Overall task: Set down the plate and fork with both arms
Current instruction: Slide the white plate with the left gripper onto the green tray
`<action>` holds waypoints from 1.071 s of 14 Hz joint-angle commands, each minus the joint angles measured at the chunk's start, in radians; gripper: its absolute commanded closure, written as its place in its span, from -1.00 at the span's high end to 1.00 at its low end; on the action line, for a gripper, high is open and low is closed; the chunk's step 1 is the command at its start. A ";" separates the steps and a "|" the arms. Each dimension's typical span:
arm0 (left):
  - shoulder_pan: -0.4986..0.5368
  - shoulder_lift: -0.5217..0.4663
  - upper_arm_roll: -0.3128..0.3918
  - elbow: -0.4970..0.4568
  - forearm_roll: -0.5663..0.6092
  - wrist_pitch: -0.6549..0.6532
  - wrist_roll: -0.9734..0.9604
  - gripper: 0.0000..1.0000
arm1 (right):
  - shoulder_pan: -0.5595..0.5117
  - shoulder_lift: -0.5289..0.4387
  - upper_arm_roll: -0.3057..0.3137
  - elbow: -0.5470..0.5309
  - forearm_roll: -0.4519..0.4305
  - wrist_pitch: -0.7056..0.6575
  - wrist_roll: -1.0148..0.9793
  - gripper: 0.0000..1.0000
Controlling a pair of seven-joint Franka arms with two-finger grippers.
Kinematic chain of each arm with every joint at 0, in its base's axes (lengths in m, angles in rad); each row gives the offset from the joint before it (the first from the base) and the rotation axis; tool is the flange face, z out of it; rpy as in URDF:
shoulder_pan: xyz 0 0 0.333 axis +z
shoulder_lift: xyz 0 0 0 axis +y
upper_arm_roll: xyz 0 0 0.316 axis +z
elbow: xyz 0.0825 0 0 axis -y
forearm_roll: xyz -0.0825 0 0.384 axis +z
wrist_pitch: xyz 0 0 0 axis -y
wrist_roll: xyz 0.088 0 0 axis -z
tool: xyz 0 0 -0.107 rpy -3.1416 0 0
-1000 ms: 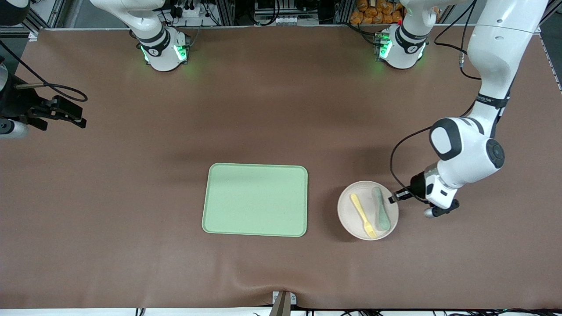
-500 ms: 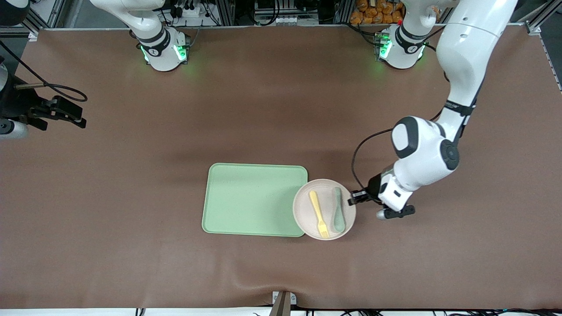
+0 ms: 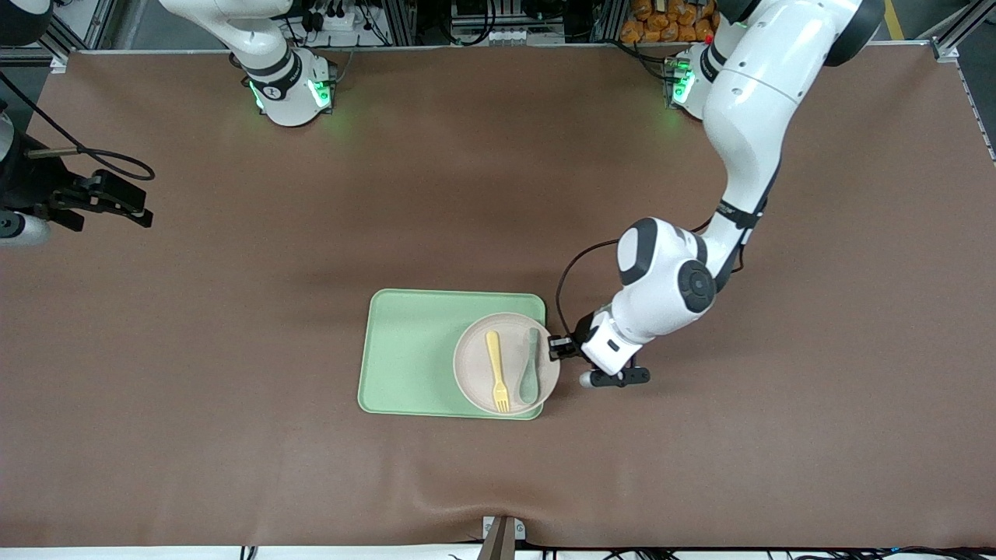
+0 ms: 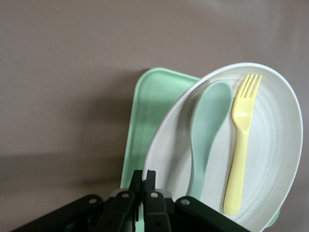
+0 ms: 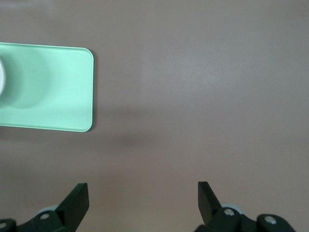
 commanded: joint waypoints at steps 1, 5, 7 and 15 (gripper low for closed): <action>-0.053 0.052 0.034 0.067 0.010 0.000 -0.021 -1.00 | -0.008 -0.008 0.000 -0.003 0.015 0.001 -0.010 1.00; -0.077 0.083 0.034 0.068 0.010 0.005 -0.009 -1.00 | -0.008 -0.007 0.002 -0.001 0.015 0.000 -0.008 1.00; -0.096 0.098 0.035 0.070 0.011 0.007 -0.007 -1.00 | -0.008 -0.007 0.002 -0.001 0.015 0.001 -0.008 1.00; -0.109 0.141 0.034 0.090 0.010 0.011 0.017 -1.00 | -0.008 -0.005 0.002 -0.001 0.016 0.003 -0.008 1.00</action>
